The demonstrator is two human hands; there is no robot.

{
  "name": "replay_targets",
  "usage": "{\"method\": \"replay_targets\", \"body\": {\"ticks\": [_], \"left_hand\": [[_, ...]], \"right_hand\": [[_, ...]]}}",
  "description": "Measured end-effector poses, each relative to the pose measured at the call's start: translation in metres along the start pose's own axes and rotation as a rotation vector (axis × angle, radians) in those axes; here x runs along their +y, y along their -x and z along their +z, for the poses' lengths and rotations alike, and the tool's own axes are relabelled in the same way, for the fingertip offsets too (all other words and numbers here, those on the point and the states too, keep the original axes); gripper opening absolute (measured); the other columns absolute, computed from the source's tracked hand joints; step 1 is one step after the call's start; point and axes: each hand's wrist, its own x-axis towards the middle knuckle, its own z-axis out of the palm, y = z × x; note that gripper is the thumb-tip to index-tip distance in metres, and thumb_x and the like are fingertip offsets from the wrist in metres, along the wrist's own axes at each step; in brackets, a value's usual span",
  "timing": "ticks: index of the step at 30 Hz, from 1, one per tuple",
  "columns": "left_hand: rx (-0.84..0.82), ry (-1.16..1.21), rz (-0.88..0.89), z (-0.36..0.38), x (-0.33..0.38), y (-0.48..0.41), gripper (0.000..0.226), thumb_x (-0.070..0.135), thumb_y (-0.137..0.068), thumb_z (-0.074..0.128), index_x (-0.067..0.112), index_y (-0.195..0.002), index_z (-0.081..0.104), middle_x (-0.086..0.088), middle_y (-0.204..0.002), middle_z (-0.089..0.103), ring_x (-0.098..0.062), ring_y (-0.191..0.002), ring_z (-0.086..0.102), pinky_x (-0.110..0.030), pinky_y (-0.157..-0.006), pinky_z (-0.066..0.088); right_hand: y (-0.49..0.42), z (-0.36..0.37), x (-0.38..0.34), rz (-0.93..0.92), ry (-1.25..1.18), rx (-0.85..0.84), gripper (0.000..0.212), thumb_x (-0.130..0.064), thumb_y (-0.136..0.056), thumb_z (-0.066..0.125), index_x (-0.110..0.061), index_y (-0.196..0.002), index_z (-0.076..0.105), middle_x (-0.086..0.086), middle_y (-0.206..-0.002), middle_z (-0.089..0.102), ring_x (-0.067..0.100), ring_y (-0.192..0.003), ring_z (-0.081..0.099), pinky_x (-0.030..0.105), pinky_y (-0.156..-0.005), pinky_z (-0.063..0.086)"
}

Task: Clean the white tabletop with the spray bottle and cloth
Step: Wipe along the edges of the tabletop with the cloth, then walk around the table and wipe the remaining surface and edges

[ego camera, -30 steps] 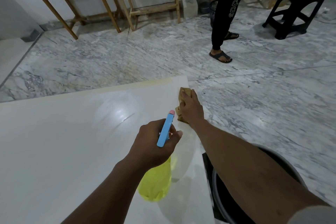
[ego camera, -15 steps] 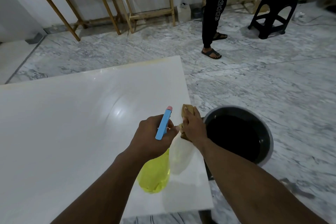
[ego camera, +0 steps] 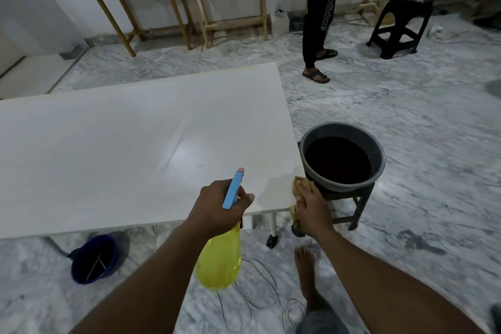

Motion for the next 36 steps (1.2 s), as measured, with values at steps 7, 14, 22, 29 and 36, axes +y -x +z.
{"method": "replay_targets", "body": {"ticks": [7,14,22,29,36], "left_hand": [[0.019,0.056,-0.023,-0.020,-0.021,0.039,0.029,0.038,-0.094,0.073,0.021,-0.074,0.062,0.004,-0.062,0.069,-0.006,-0.059,0.070,-0.016,-0.060,0.050],[0.071,0.037,-0.070,-0.049,-0.039,0.037,0.029,0.038,-0.094,0.073,0.019,-0.076,0.063,0.005,-0.064,0.064,-0.005,-0.056,0.060,-0.006,-0.056,0.042],[0.117,0.092,-0.122,-0.071,-0.055,-0.005,0.026,0.038,-0.095,0.073,0.022,-0.077,0.062,0.002,-0.066,0.071,-0.002,-0.057,0.071,-0.011,-0.061,0.050],[0.203,0.193,-0.259,-0.083,-0.083,-0.055,0.024,0.036,-0.094,0.075,0.020,-0.080,0.063,-0.002,-0.070,0.073,-0.014,-0.058,0.076,-0.028,-0.066,0.061],[0.342,0.250,-0.423,-0.096,-0.122,-0.067,0.024,0.035,-0.094,0.075,0.022,-0.078,0.061,-0.004,-0.076,0.074,-0.014,-0.058,0.076,-0.039,-0.068,0.065]], "right_hand": [[0.039,-0.053,-0.038,0.201,-0.151,0.050,0.030,-0.035,-0.101,0.044,-0.025,-0.118,0.066,0.010,-0.110,0.070,0.030,-0.098,0.065,0.045,-0.088,0.054],[0.027,-0.100,-0.107,0.592,-1.592,-0.261,0.076,-0.068,-0.087,0.052,-0.007,-0.130,0.060,0.024,-0.130,0.063,0.040,-0.122,0.056,0.052,-0.105,0.042],[-0.072,-0.081,-0.194,0.285,-0.671,-0.399,0.020,-0.027,-0.086,0.065,-0.010,-0.084,0.056,0.010,-0.064,0.062,0.028,-0.063,0.054,0.038,-0.055,0.040],[-0.199,-0.007,-0.249,-0.094,-0.181,-0.250,0.047,-0.022,-0.092,0.041,-0.050,-0.126,0.057,-0.008,-0.103,0.070,0.019,-0.069,0.068,0.037,-0.058,0.056],[-0.222,0.139,-0.232,-0.559,0.571,-0.415,0.070,-0.043,-0.085,0.024,-0.027,-0.151,0.039,0.005,-0.159,0.036,0.030,-0.150,0.024,0.047,-0.120,0.022]]}}
